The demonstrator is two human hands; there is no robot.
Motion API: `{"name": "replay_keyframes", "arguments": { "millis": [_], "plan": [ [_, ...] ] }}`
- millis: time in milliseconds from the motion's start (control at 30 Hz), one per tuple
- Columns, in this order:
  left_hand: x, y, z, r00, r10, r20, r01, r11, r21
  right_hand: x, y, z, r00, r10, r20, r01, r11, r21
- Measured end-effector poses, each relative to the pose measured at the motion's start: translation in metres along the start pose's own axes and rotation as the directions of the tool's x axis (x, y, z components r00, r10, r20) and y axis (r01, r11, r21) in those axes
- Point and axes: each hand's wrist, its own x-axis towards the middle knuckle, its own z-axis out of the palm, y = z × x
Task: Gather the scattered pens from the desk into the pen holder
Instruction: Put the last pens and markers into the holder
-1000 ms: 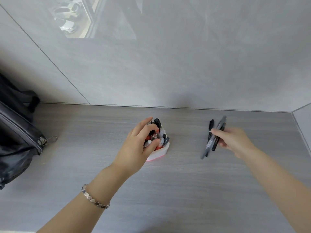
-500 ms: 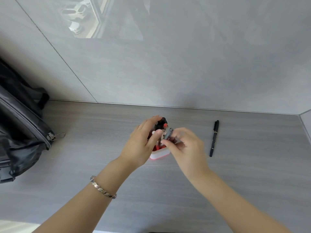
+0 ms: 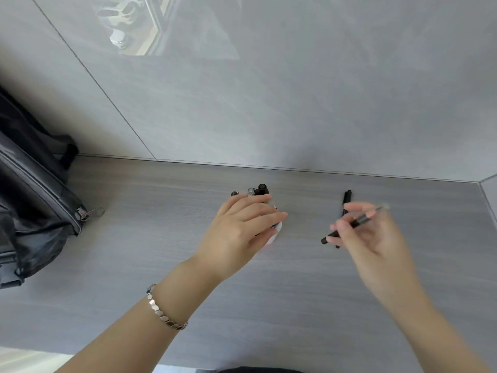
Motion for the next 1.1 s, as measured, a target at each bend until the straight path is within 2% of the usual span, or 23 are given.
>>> {"name": "replay_keyframes", "arguments": {
  "millis": [133,233,300,400,567,633,700,800,867,933,1000,1033,1100],
  "plan": [
    [-0.001,-0.008,0.009,0.996,0.029,-0.083,-0.023,0.997,0.072,-0.01,-0.002,-0.006,0.999,-0.036,0.004,0.036,0.998,0.059],
    [-0.002,-0.009,0.007,0.988,-0.073,-0.134,0.078,0.996,0.038,-0.016,-0.01,0.0,0.995,-0.088,-0.043,0.092,0.989,0.112],
    [-0.004,-0.007,0.005,0.969,-0.226,-0.102,0.218,0.972,-0.089,-0.019,-0.013,0.008,0.988,-0.123,-0.096,0.136,0.982,0.134],
    [-0.004,-0.006,0.0,0.903,-0.429,-0.012,0.409,0.868,-0.281,-0.019,-0.016,0.024,0.968,-0.232,-0.097,0.247,0.953,0.177],
    [0.001,-0.01,-0.006,0.877,-0.478,0.053,0.477,0.849,-0.227,-0.009,-0.006,0.058,0.911,-0.409,-0.051,0.407,0.87,0.279],
    [0.002,-0.01,-0.009,0.877,-0.475,0.072,0.478,0.849,-0.225,-0.001,0.006,0.072,0.904,-0.428,-0.012,0.422,0.887,0.188],
    [0.0,-0.009,-0.013,0.877,-0.469,0.105,0.478,0.831,-0.283,0.007,0.022,0.08,0.882,-0.471,0.035,0.472,0.881,-0.024],
    [-0.007,-0.007,-0.019,0.851,-0.492,0.182,0.522,0.758,-0.392,0.013,0.051,0.081,0.818,-0.568,0.092,0.558,0.745,-0.365],
    [-0.015,-0.009,-0.018,0.864,-0.455,0.213,0.502,0.8,-0.329,0.013,0.063,0.079,0.793,-0.602,0.096,0.546,0.63,-0.553],
    [-0.019,-0.012,-0.015,0.852,-0.465,0.239,0.52,0.801,-0.296,0.009,0.07,0.075,0.751,-0.643,0.152,0.585,0.54,-0.605],
    [-0.018,-0.012,-0.014,0.81,-0.531,0.249,0.587,0.728,-0.353,0.01,0.071,0.062,0.706,-0.675,0.213,0.648,0.495,-0.579],
    [-0.017,-0.012,-0.013,0.79,-0.564,0.24,0.612,0.7,-0.367,0.013,0.07,0.053,0.703,-0.68,0.208,0.649,0.494,-0.578],
    [-0.011,-0.012,-0.012,0.776,-0.595,0.21,0.628,0.695,-0.35,0.027,0.071,0.032,0.766,-0.631,0.123,0.564,0.568,-0.599]
  ]
}}
